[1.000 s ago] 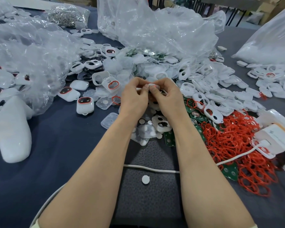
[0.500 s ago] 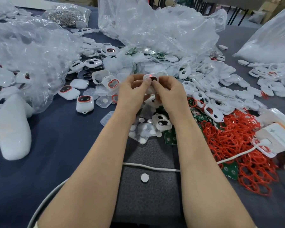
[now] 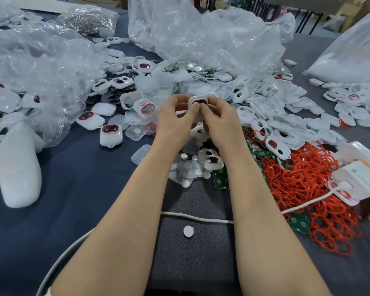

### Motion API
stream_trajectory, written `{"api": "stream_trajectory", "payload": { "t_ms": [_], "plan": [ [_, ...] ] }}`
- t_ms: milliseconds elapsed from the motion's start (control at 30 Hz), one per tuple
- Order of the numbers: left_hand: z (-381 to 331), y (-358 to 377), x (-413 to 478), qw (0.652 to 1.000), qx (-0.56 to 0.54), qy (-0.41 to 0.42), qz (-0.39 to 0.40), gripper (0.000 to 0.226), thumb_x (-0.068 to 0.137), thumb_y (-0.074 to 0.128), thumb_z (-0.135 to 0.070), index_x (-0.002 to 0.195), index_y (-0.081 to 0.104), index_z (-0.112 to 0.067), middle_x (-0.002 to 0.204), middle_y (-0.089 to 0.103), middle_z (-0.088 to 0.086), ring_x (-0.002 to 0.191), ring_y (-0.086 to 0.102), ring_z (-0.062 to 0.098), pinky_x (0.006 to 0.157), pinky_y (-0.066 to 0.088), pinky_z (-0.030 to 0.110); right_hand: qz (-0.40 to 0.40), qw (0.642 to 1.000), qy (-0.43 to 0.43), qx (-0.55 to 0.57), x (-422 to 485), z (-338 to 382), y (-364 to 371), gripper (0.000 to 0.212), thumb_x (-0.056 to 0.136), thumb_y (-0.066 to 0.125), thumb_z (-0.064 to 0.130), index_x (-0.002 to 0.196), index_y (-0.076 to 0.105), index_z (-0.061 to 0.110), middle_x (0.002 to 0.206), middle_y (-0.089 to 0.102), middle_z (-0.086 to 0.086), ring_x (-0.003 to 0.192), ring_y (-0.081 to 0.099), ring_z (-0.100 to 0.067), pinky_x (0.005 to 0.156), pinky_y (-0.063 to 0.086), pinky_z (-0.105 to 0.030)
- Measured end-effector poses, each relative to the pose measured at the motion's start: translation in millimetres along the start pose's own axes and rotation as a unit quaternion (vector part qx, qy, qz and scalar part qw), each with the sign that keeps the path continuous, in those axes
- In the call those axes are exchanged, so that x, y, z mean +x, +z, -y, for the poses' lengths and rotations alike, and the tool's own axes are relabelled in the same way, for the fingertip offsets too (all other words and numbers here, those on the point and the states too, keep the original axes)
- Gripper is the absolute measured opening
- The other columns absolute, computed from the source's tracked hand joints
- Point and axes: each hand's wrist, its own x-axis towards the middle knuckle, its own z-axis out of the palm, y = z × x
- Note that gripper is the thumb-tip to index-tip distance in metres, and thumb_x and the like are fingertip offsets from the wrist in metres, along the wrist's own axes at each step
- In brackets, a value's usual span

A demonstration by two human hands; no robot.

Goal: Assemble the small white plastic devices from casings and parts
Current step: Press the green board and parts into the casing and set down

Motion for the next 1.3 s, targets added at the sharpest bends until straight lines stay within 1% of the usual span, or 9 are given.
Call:
{"api": "stream_trajectory", "payload": {
  "t_ms": [100,200,400,533,800,933,1067,1133,1300],
  "plan": [
    [-1.1,-0.8,-0.1,1.000,0.011,0.013,0.005,0.004,0.094,0.059,-0.014,0.097,0.057,-0.014,0.097,0.064,0.004,0.086,0.063,0.017,0.075,0.058,0.031,0.002,1.000,-0.008,-0.010,-0.5,1.3,-1.0,0.009,0.094,0.057,0.015,0.099,0.063,0.011,0.082,0.059,0.000,0.067,0.047,-0.006,0.067,0.039,-0.026],
    [-1.2,-0.2,0.9,0.999,0.035,0.023,-0.004,0.004,0.094,0.060,-0.014,0.094,0.057,-0.016,0.098,0.065,0.007,0.084,0.063,0.021,0.078,0.058,0.039,-0.002,1.000,-0.005,-0.007,0.2,1.4,-0.1,0.006,0.094,0.057,0.014,0.096,0.062,0.012,0.080,0.057,0.002,0.069,0.047,-0.010,0.070,0.039,-0.030],
    [-0.1,-0.6,-0.3,1.000,-0.003,0.010,-0.009,0.014,0.093,0.062,-0.014,0.105,0.062,-0.008,0.104,0.068,0.013,0.100,0.066,0.028,0.084,0.057,0.040,-0.001,1.000,0.007,0.017,0.6,0.6,0.5,0.016,0.096,0.054,0.013,0.106,0.065,0.010,0.081,0.059,0.003,0.066,0.048,-0.004,0.062,0.039,-0.018],
    [-0.2,-0.7,-0.8,1.000,-0.014,0.008,0.001,0.010,0.093,0.061,-0.012,0.103,0.061,-0.013,0.104,0.067,0.010,0.102,0.065,0.027,0.083,0.057,0.037,-0.003,1.000,0.011,0.026,-0.4,-0.2,-0.8,0.014,0.095,0.056,0.015,0.106,0.065,0.011,0.087,0.061,-0.004,0.066,0.051,-0.006,0.054,0.041,-0.014],
    [0.2,0.8,-0.3,1.000,-0.017,0.008,0.011,0.016,0.096,0.054,-0.010,0.102,0.066,-0.019,0.099,0.067,0.001,0.087,0.064,0.011,0.072,0.056,0.022,-0.029,1.000,0.006,-0.008,3.3,-3.5,1.0,0.007,0.094,0.058,0.017,0.096,0.063,0.014,0.085,0.062,-0.002,0.069,0.049,-0.010,0.069,0.040,-0.031],
    [-0.1,0.2,-0.4,0.999,-0.036,-0.003,-0.003,0.013,0.096,0.055,-0.011,0.102,0.065,-0.018,0.094,0.066,-0.003,0.084,0.064,0.008,0.075,0.058,0.025,-0.025,1.000,0.014,0.013,3.4,-4.0,0.9,0.012,0.093,0.059,0.018,0.099,0.065,0.010,0.082,0.061,0.001,0.067,0.049,-0.007,0.067,0.040,-0.027],
    [0.3,-1.5,0.3,0.998,-0.061,-0.020,-0.023,0.014,0.097,0.054,-0.012,0.108,0.063,-0.014,0.101,0.067,0.004,0.080,0.064,0.006,0.070,0.056,0.021,0.011,0.998,0.023,0.056,2.5,-1.4,-3.5,0.016,0.096,0.055,0.018,0.105,0.068,0.013,0.080,0.062,0.002,0.057,0.047,-0.001,0.057,0.038,-0.018],
    [-0.2,-1.8,0.2,0.996,-0.080,-0.033,-0.027,0.013,0.097,0.054,-0.013,0.106,0.063,-0.014,0.107,0.067,0.011,0.086,0.065,0.011,0.070,0.056,0.022,0.039,0.996,0.030,0.078,1.1,-0.7,-5.0,0.013,0.096,0.056,0.016,0.102,0.067,0.016,0.075,0.059,-0.001,0.052,0.044,-0.005,0.053,0.038,-0.020],
    [-2.1,0.5,0.3,0.993,-0.109,-0.046,-0.025,0.013,0.098,0.052,-0.009,0.106,0.061,-0.010,0.112,0.064,0.022,0.095,0.065,0.024,0.079,0.058,0.029,0.045,0.999,0.027,-0.011,1.4,-2.1,-3.7,0.009,0.089,0.061,0.008,0.084,0.059,0.014,0.077,0.062,-0.008,0.053,0.053,-0.006,0.052,0.045,-0.020]
  ]
}}
